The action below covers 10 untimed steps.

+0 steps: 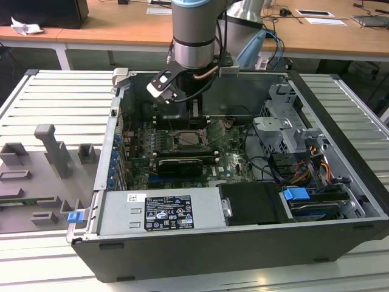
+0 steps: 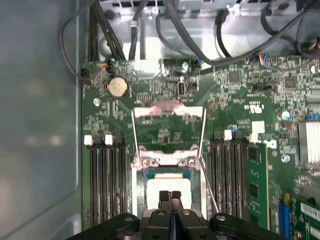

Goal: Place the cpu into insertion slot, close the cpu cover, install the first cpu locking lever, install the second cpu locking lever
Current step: 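Close the cpu cover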

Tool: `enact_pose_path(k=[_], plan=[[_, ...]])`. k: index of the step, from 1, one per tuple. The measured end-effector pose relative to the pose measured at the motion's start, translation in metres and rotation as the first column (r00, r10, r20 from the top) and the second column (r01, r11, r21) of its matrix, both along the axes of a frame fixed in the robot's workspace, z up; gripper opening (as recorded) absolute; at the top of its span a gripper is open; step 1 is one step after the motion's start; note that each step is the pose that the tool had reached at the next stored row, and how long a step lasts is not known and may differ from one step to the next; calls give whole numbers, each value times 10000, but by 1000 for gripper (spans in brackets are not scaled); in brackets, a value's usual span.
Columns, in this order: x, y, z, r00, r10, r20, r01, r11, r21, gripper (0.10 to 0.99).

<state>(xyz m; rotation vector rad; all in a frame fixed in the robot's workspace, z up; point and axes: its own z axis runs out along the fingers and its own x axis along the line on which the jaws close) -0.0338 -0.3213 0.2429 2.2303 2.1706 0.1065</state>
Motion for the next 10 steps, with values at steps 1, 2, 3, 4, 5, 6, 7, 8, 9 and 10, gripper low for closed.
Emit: enact_pose_path(k=[1, 2, 3, 4, 5, 6, 7, 8, 9, 10], plan=[[23, 0, 0, 10000, -2, -1, 2, 10000, -1, 106], [56, 0, 0, 10000, -5, -3, 5, 10000, -2, 106], [129, 0, -1, 10000, -2, -9, 2, 10000, -1, 106], [174, 0, -1, 10000, -3, -9, 3, 10000, -2, 106], [201, -1, 0, 10000, -1, -11, 1, 10000, -1, 106], [209, 0, 54, 10000, -2, -10, 2, 10000, -2, 106], [212, 0, 153, 10000, -2, -10, 2, 10000, -2, 106], [232, 0, 155, 10000, 20, -9, -20, 10000, 7, 106], [283, 0, 155, 10000, 40, -11, -40, 10000, 9, 106], [328, 0, 155, 10000, 60, -15, -60, 10000, 7, 106]])
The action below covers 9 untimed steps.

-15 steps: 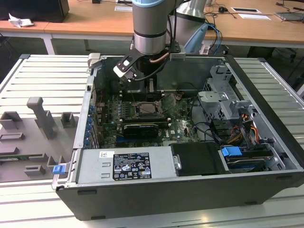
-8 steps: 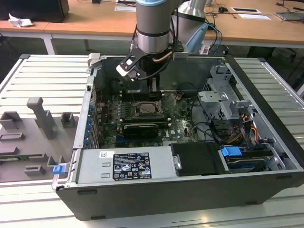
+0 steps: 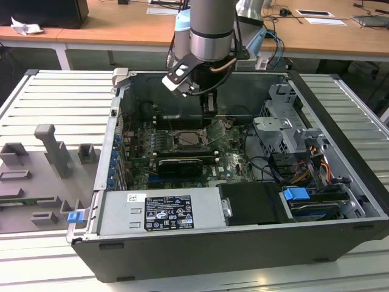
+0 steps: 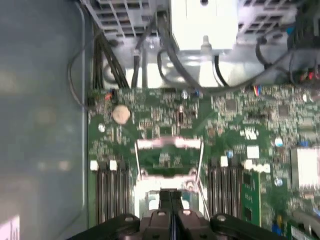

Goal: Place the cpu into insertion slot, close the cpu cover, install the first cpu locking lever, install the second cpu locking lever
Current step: 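Close the cpu cover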

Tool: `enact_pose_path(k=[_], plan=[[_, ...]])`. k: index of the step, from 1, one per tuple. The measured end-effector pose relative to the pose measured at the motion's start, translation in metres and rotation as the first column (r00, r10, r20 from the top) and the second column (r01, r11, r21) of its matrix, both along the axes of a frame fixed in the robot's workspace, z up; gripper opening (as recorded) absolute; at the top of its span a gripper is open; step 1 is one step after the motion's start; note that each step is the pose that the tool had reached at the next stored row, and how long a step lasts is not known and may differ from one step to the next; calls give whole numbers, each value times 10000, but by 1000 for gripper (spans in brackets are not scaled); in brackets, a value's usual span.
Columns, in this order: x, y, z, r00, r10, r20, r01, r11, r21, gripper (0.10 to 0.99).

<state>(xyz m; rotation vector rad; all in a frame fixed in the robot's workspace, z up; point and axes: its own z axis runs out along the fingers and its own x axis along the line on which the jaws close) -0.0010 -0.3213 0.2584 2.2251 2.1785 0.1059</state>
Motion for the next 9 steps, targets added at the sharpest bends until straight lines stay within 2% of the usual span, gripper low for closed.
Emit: enact_pose_path(k=[1, 9], plan=[[76, 0, 0, 10000, 31, -7, -31, 10000, -3, 106], [319, 0, -2, 9991, 419, -10, -419, 9991, -4, 106]])
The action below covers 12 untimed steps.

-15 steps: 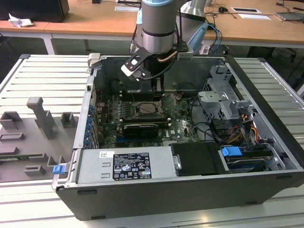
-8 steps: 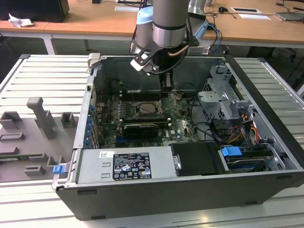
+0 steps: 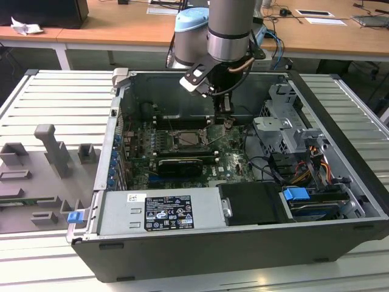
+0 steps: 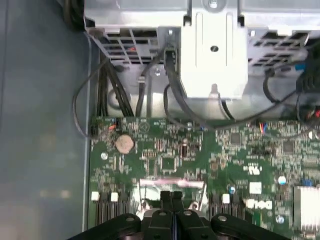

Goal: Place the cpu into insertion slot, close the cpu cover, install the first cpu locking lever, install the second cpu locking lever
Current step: 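Close the cpu cover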

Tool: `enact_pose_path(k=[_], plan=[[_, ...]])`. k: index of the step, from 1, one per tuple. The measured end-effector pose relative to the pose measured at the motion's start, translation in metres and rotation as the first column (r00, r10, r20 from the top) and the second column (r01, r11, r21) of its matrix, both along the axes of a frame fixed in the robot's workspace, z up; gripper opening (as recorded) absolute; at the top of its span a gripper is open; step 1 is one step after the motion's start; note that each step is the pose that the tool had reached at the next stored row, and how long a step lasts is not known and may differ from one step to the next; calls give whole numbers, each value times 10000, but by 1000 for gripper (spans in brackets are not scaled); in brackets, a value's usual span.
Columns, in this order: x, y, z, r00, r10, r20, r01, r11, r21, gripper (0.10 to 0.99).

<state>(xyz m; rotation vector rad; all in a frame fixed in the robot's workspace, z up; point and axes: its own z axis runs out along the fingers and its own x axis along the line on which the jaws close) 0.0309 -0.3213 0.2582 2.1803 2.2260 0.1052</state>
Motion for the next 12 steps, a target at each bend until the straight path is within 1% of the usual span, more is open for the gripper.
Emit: enact_pose_path(k=[1, 3, 4, 5, 7, 12], plan=[[45, 0, -1, 10000, 9, -6, -9, 10000, -11, 106], [105, 0, -4, 10000, 21, -20, -21, 10000, -29, 106], [153, 1, -9, 10000, 29, -41, -29, 10000, -39, 106], [176, 2, -12, 10000, 29, -56, -30, 10000, -46, 106], [212, 3, -20, 10000, 31, -86, -31, 10000, -56, 106], [271, 6, -34, 9999, 33, -129, -34, 10000, -74, 106]])
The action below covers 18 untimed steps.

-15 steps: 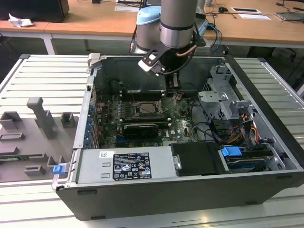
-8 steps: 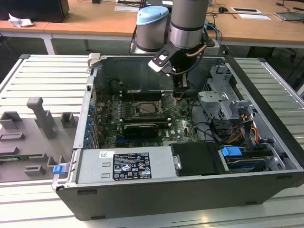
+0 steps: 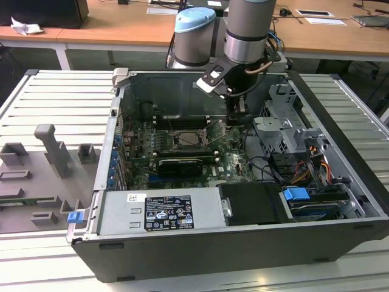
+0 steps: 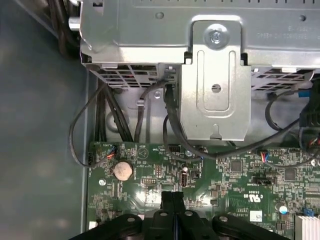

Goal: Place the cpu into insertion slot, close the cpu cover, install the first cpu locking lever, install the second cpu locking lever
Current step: 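Close the cpu cover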

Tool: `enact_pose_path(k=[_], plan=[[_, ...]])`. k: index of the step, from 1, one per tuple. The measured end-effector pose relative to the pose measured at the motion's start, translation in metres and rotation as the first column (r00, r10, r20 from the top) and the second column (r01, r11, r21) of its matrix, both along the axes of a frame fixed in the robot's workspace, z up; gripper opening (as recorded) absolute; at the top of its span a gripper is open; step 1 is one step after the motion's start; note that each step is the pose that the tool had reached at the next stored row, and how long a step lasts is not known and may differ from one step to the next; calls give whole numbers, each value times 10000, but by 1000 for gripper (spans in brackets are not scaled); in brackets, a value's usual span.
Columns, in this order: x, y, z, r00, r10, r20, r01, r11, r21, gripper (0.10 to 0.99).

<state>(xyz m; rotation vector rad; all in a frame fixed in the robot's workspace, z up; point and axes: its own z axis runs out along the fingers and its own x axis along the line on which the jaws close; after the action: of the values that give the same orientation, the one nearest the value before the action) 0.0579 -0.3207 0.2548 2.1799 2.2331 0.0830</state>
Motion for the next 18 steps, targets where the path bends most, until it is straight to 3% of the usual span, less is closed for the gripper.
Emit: enact_pose_path(k=[5, 10, 15, 18], plan=[[50, 3, -19, 10000, 1, -48, -1, 10000, -9, 106], [48, 5, -86, 10000, 0, -83, 0, 10000, -14, 106], [-119, 5, -87, 10000, 1, -82, -1, 10000, -11, 106], [-283, 5, -87, 10000, 1, -82, -1, 10000, -11, 106]])
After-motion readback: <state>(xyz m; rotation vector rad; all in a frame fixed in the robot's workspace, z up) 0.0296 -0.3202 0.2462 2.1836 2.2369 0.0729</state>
